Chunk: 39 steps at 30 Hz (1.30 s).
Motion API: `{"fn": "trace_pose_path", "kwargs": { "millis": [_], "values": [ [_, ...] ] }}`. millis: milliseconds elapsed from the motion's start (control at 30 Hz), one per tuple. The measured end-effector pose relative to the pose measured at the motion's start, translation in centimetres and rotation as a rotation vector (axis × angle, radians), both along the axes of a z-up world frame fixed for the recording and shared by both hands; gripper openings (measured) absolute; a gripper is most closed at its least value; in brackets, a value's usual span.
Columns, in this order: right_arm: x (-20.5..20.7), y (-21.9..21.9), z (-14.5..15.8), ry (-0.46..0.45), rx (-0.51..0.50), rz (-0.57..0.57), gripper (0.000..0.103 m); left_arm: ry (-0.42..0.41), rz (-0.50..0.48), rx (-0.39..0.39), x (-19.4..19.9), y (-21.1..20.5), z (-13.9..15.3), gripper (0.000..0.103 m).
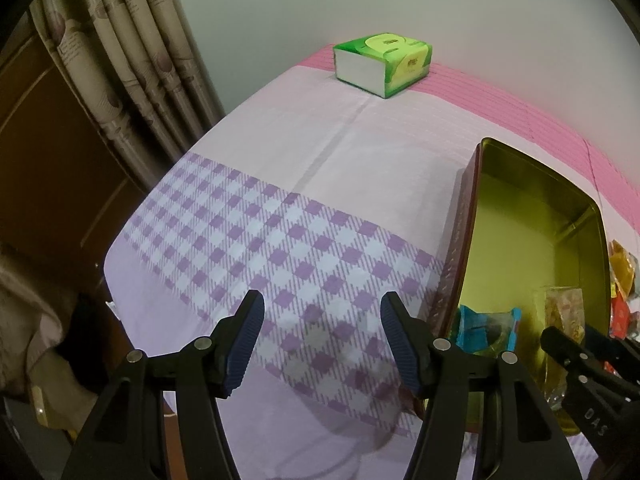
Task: Organize snacks
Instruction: 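Lower the held fried-dough bag into the gold tin and open the right tool, then move the right tool to the blue-and-teal package and grasp it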
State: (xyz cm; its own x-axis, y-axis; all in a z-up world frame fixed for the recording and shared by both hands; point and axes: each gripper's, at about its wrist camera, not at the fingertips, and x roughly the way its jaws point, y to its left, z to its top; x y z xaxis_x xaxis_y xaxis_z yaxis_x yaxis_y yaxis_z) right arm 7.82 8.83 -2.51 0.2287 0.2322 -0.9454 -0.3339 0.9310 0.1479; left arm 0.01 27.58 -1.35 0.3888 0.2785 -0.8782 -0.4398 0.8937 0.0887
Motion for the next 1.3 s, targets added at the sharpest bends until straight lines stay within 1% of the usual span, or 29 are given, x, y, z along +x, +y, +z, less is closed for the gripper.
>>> {"fn": "trace_pose_path", "kwargs": {
  "millis": [333,567,700,833,1000,1067,1200,1300],
  "values": [
    [0.0,0.4,-0.9,0.02,-0.017,0.004,0.035,0.003,-0.003,-0.002,0.0,-0.1,-0.2,0.063],
    [0.0,0.5,-0.6,0.008,-0.018,0.008,0.037,0.003,-0.004,0.003,0.0,-0.2,-0.3,0.063],
    [-0.1,0.0,0.2,0.001,0.01,0.001,0.038,0.002,-0.014,0.008,0.1,-0.3,-0.3,0.063],
    [-0.7,-1.4,2.3,-0.022,0.061,-0.003,0.038,0.002,-0.014,0.01,0.1,-0.4,-0.2,0.063],
    [-1.3,-4.8,4.7,-0.061,0.075,-0.032,0.038,0.003,-0.021,0.018,0.1,-0.5,-0.2,0.063],
    [-1.4,-6.9,5.3,-0.073,0.065,-0.063,0.038,0.004,-0.024,0.026,0.1,-0.6,-0.2,0.063],
    [-1.8,-12.0,5.9,-0.098,0.002,-0.129,0.038,0.004,-0.027,0.029,0.0,-0.8,-0.1,0.064],
    [-1.9,-16.3,5.7,-0.089,-0.041,-0.195,0.038,0.008,-0.037,0.039,0.1,-1.1,-0.1,0.064]
  ]
}}
